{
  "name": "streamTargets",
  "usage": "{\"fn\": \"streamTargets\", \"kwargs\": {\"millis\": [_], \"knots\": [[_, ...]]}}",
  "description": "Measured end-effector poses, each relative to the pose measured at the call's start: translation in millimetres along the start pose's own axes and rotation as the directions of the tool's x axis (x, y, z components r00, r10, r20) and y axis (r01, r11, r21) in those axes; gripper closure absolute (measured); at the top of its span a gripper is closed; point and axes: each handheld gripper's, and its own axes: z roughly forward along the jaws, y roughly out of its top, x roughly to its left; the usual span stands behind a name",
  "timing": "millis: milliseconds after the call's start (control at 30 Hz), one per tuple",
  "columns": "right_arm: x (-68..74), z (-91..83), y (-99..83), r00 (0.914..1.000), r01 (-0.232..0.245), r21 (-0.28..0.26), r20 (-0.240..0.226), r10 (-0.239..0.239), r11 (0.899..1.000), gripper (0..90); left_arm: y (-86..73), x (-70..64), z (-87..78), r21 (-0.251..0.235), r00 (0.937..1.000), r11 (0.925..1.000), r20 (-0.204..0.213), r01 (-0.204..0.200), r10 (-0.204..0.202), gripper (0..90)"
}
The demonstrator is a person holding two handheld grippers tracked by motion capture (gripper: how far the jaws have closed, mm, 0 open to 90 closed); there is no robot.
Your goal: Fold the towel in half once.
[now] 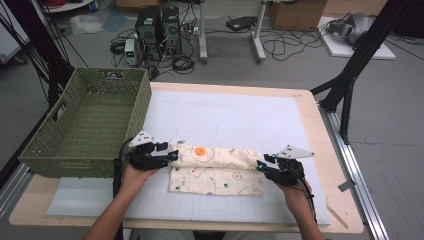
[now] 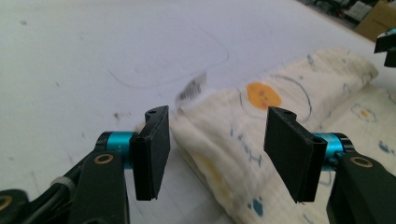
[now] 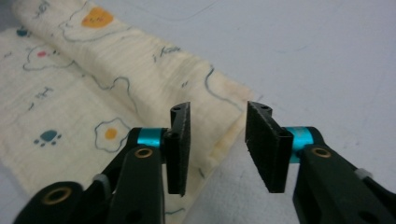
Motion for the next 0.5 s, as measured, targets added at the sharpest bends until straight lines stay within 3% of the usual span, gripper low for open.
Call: {"fn": "streamTargets", "kwargs": {"millis": [167,300,400,500], "knots": [[-2.4,-2.1,0.4,0.9999,-0.004,-0.009,0.013,0.004,1.0,55.6,5.8,3.0,16.8,0.018,0.9997,0.9996,-0.009,-0.021,0.021,41.5],[-3.0,-0.1,-0.3,1.0,-0.002,-0.005,0.008,0.002,1.0,54.6,2.9,2.5,34.0,0.082,0.9996,0.9963,-0.003,-0.026,0.027,44.8],[-2.9,-0.3,-0.4,0.9999,0.0,0.0,0.012,0.0,1.0,54.6,1.0,2.5,37.5,0.104,0.9995,0.9944,-0.021,-0.022,0.024,62.3],[-4.2,-0.3,-1.3,0.9999,-0.001,-0.001,0.015,0.001,1.0,54.6,1.8,-0.4,33.8,0.106,0.9973,0.992,-0.02,-0.068,0.071,82.2]]}}
